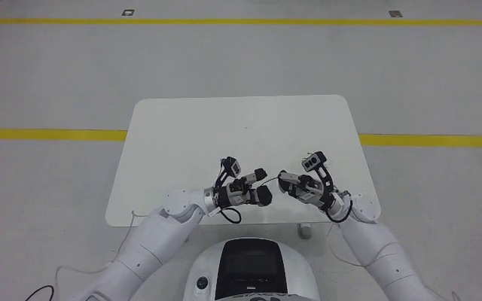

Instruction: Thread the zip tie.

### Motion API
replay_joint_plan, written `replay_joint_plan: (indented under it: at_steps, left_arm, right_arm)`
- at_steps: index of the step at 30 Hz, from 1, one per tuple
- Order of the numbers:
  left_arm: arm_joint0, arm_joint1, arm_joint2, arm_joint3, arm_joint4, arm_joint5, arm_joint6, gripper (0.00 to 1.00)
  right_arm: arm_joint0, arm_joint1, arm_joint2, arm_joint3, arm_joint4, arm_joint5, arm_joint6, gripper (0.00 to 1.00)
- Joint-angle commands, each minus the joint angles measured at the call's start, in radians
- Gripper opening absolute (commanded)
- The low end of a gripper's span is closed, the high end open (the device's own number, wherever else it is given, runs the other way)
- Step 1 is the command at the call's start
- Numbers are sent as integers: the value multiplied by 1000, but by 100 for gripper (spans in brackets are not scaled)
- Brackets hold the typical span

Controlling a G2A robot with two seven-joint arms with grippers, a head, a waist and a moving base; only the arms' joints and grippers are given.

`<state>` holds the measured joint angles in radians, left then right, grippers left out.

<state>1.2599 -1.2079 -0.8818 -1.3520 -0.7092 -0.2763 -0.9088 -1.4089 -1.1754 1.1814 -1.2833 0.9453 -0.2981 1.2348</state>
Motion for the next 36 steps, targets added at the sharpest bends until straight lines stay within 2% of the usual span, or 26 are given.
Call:
replay_joint_plan:
  at_steps: [1,5,9,24,36]
  left_arm:
    - [-4,-2,7,1,-1,-4,4,100]
    - [-11,-10,22,8,-3,-27,39,100]
    - [-18,-15,35,21,-10,-40,45,100]
    - [-34,-24,60,44,-8,-42,43,100]
    - [-38,-23,53,57,-18,-49,40,100]
  right_arm:
    - [2,-1,-3,4,0,1,-1,0]
    - [11,-6,-14,14,2,9,-6,0]
    - [15,-10,-18,22,14,7,-3,0]
    - [15,-14,-8,28,17,1,11,0]
    - [21,-14,-11,33,-54,21,-18,0]
